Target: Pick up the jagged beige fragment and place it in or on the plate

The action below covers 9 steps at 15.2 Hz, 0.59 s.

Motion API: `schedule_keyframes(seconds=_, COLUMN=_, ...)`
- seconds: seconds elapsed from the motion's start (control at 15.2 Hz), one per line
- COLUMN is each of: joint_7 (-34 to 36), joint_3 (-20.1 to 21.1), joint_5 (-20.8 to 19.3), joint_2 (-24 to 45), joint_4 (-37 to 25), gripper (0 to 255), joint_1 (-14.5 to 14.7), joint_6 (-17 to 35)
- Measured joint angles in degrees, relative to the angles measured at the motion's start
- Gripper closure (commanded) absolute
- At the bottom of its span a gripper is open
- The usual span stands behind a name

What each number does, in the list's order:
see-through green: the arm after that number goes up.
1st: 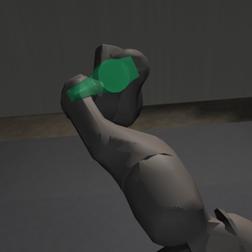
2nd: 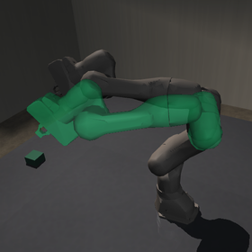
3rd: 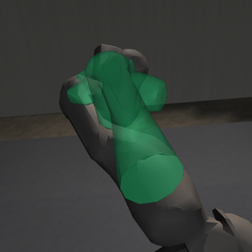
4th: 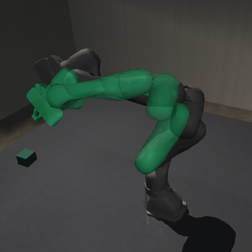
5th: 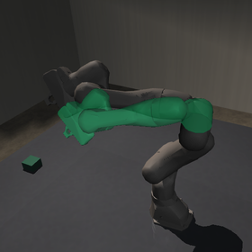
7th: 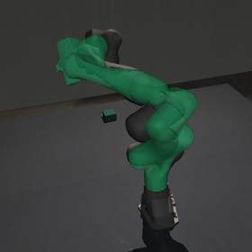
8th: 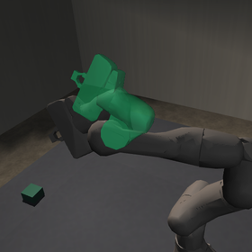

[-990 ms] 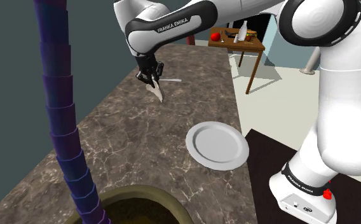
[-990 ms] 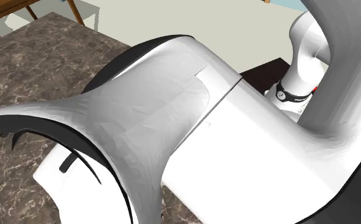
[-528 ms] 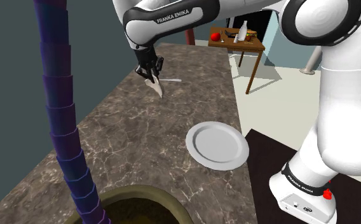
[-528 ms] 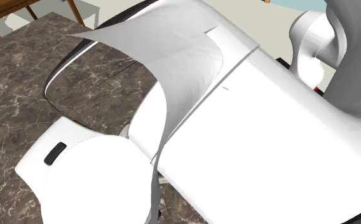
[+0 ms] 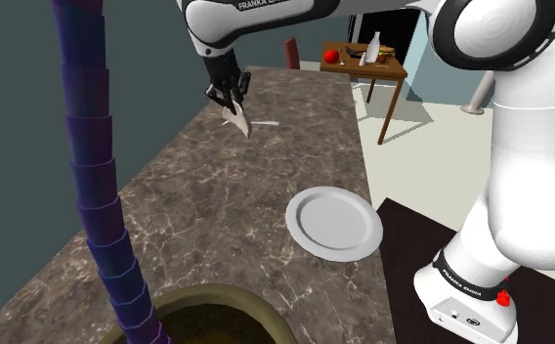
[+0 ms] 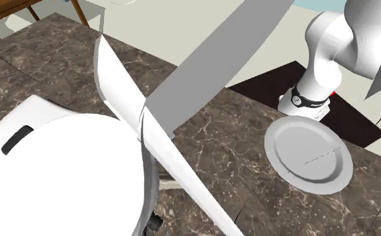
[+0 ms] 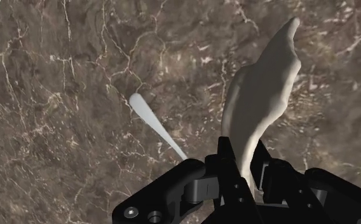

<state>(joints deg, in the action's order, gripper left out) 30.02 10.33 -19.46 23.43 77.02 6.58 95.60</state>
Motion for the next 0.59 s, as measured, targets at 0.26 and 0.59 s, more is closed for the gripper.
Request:
schedule_keyframes(seconds=0.26, joint_7=-0.3, joint_3=0.1, joint_5=0.3, joint_2=-1.4, joint_4=-0.3, gripper=255, joint_1=0.1, joint_6=-1.7)
schedule_keyframes(seconds=0.59, joint_7=2.5, joint_3=1.4, joint_5=1.9, joint_2=-11.9, joint_4=13.9, gripper=255, joint_1=0.3, joint_6=1.5)
